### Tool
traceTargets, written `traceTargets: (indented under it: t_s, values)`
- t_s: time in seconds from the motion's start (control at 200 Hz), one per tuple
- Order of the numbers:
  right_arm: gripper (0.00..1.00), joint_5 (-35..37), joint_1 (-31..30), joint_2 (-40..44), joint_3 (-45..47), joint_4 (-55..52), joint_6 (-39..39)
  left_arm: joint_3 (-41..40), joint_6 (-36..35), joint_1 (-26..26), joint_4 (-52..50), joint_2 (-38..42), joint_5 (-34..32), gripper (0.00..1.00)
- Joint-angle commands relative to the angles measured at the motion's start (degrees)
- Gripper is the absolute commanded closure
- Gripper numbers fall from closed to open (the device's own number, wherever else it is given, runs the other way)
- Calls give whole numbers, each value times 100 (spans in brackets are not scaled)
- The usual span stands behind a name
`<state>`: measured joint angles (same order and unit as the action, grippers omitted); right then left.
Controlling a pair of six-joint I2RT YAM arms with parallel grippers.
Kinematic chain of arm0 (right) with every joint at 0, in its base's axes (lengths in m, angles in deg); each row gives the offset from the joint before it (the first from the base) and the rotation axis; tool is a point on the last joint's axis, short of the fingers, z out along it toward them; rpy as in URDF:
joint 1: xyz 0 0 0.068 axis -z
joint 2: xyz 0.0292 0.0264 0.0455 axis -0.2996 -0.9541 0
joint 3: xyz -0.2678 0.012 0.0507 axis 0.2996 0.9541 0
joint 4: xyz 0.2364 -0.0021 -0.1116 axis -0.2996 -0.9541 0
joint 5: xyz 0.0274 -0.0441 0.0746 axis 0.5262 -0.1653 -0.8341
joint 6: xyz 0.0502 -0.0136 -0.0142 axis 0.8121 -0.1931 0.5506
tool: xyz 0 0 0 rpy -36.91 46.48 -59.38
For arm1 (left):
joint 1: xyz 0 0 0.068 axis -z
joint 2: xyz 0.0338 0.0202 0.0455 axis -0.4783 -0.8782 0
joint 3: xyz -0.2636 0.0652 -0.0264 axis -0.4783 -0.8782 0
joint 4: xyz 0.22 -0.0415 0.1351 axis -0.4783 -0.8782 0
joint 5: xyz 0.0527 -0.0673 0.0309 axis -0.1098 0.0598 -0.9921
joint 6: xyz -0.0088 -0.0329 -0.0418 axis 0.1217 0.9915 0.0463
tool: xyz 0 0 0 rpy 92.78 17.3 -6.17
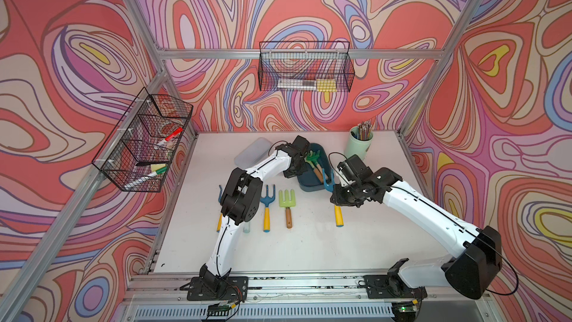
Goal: Take the hand rake out of the storage box
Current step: Pick up the storage box at the center of the board, then place the rake at the center of the board.
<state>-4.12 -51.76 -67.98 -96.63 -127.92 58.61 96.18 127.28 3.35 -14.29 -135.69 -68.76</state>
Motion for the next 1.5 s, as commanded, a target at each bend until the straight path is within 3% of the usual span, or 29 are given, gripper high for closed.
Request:
traceTargets:
  t_s: [0.0, 0.295, 0.651, 1.057, 1.497]
  values:
    - [84, -416, -160, -160, 247, 678, 322, -55, -152, -186, 178, 113, 35, 93]
    - [84, -814, -504, -841, 957, 1886, 849, 354, -299, -490, 87, -46, 145, 93]
    - [85, -860, -599, -1944, 946, 2779, 1004, 714, -301, -584, -32, -275, 326, 93]
    - [84, -427, -637, -2623, 729, 2936, 1127, 479, -275, -635, 127, -123, 436, 93]
    - [74, -25, -637, -3062, 379, 2525, 848, 378, -299, -679, 174, -75, 453, 94]
